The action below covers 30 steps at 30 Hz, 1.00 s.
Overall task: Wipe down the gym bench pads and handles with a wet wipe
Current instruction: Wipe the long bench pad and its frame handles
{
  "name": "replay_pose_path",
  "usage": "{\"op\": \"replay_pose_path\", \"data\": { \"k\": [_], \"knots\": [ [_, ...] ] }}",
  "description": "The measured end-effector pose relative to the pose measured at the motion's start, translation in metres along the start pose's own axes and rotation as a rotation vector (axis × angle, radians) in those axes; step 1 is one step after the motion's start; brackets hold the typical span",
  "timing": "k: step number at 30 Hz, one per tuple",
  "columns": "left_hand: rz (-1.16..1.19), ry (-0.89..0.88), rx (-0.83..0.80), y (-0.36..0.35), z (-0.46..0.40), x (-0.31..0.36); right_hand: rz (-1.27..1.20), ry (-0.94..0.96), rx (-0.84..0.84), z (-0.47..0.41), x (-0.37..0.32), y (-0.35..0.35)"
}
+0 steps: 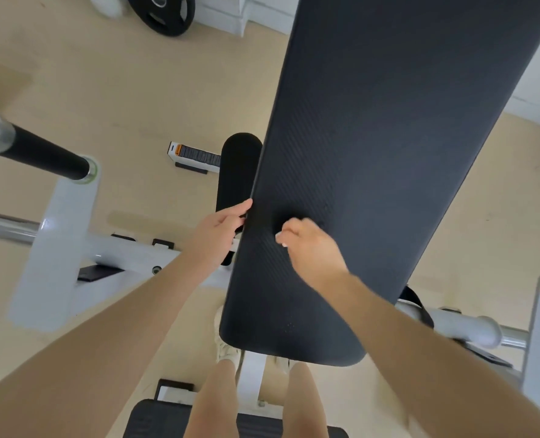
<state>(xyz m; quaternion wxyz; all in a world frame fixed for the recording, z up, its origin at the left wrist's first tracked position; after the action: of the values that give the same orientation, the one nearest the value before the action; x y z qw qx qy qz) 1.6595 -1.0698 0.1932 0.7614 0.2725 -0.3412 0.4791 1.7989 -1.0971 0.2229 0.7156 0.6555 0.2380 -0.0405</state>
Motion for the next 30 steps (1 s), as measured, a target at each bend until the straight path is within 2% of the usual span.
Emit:
{"op": "replay_pose_path", "data": {
  "k": [2, 6, 10, 12, 14, 17, 19, 20, 23, 24, 27, 30],
  "knots": [
    [0.073, 0.03, -0.022, 0.001, -0.002, 0.003, 0.008, -0.014, 0.055, -0.035, 0.001, 0.035],
    [0.194, 0.11, -0.044, 0.003, -0.004, 0.007, -0.036, -0.167, 0.312, -0.116, 0.014, 0.096],
    [0.326, 0.144, -0.03, 0.007, -0.003, -0.002, -0.093, -0.332, 0.399, -0.122, 0.011, 0.072],
    [0.411, 0.19, -0.023, 0.009, 0.0, -0.009, -0.064, -0.333, 0.264, -0.094, -0.005, 0.038],
    [0.443, 0.203, -0.045, 0.01, 0.004, -0.008, 0.014, -0.229, 0.059, -0.047, -0.025, 0.0],
    [0.347, 0.186, -0.084, 0.005, 0.004, 0.003, -0.032, -0.121, -0.268, 0.014, -0.033, -0.04],
    [0.269, 0.172, -0.094, 0.0, 0.003, 0.004, -0.042, -0.131, -0.354, 0.011, -0.03, -0.036],
    [0.223, 0.134, -0.097, -0.003, 0.003, 0.002, -0.064, -0.14, -0.303, -0.001, -0.03, -0.024],
    [-0.046, -0.024, -0.107, -0.008, 0.005, -0.006, -0.149, -0.17, 0.165, -0.049, -0.014, 0.042],
    [-0.123, -0.06, -0.089, -0.009, 0.005, -0.009, -0.128, -0.198, 0.274, -0.063, -0.003, 0.063],
    [-0.255, -0.11, 0.005, -0.014, -0.001, -0.007, 0.016, -0.334, 0.341, -0.088, 0.034, 0.087],
    [-0.352, -0.12, 0.101, -0.019, -0.004, -0.006, 0.055, -0.247, 0.365, -0.067, 0.028, 0.059]
  ]
}}
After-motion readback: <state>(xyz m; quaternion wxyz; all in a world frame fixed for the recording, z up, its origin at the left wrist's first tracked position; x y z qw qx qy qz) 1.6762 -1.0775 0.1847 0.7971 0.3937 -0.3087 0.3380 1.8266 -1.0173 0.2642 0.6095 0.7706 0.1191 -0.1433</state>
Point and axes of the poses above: each hand's wrist, its own z-axis away from the middle knuckle, its own y-axis out of the back of the hand, x = y × z, the point moved 7 cm from there along -z, towards the middle knuckle, and after that the axes turned 2 degrees about -y, right-handed, at the moved point
